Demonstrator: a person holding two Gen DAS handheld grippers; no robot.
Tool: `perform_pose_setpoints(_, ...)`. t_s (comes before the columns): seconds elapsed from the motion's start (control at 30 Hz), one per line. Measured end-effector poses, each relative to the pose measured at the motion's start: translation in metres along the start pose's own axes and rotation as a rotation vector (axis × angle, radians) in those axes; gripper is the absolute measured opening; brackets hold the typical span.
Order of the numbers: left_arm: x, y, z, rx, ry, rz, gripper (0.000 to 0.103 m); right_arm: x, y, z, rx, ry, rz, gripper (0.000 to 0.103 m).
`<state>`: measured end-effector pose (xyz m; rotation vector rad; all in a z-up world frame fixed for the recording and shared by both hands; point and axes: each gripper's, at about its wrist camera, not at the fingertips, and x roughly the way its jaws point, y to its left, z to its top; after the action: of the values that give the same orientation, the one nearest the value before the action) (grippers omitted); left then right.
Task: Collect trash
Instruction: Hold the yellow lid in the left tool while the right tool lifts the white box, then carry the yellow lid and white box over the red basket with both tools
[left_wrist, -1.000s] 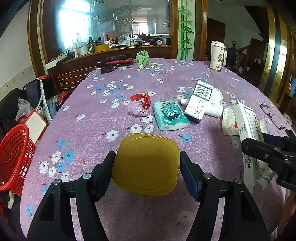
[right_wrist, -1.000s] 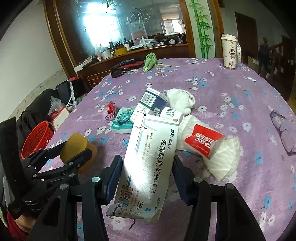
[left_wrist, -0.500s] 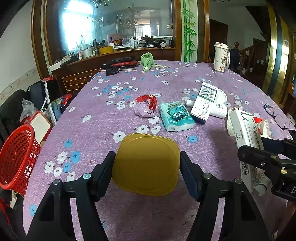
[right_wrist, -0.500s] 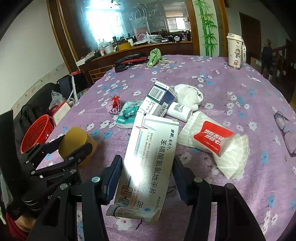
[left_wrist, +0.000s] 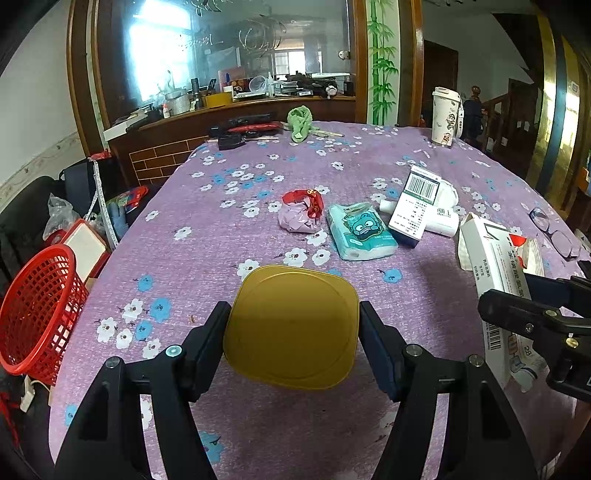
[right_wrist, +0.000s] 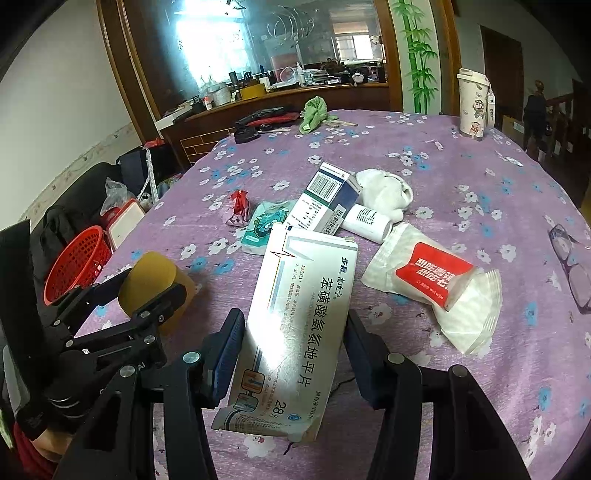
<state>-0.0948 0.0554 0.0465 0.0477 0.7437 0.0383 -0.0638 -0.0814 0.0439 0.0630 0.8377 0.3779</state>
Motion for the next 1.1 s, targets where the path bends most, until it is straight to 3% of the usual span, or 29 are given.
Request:
perform_pose_setpoints(0.6, -0.005, 0.008, 0.001, -0.012, -0.009, 0.003, 0.068, 0.001, 0.013, 0.004, -0.028, 0.009, 0.006, 0.058)
perform_pose_setpoints(1.1, -0.017, 0.048, 0.008, -0.083, -0.033, 0.033, 0.068, 0.018, 0.046, 0.019, -0.080, 0.052, 0.059, 0.058)
